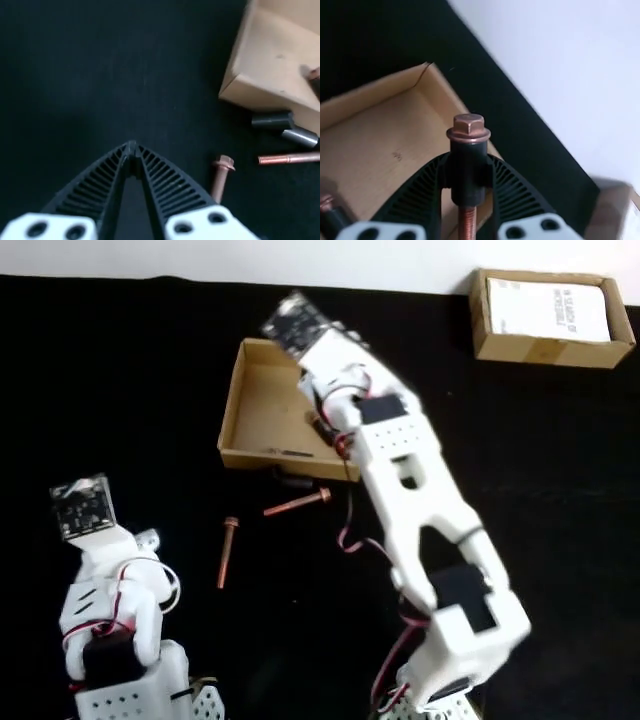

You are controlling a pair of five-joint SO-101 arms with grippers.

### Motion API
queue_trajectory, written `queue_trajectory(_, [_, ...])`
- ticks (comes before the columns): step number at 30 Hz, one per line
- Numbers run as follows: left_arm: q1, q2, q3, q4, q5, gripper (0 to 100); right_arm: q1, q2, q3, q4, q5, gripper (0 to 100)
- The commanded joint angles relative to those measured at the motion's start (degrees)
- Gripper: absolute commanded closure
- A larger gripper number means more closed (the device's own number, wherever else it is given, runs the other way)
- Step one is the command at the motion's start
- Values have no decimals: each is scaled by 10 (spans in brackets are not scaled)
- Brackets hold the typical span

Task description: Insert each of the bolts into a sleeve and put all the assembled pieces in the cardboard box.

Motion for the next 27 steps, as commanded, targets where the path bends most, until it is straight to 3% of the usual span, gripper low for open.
queue_trajectory(1, [-9,-4,30,0,96,992,-9,51,-63,0,42,992])
queue_trajectory(8, [-6,-4,104,-26,111,991,-7,119,-63,7,67,992])
queue_trajectory(14, [-8,-4,102,-55,111,991,-33,116,-42,123,65,990])
queue_trajectory(20, [-8,-3,102,-55,111,991,-51,98,-48,215,-11,934])
queue_trajectory(23, [-8,-3,102,-55,111,991,-53,89,-49,240,-18,880])
queue_trajectory(27, [-8,-3,102,-55,111,991,-52,64,-49,268,-18,878])
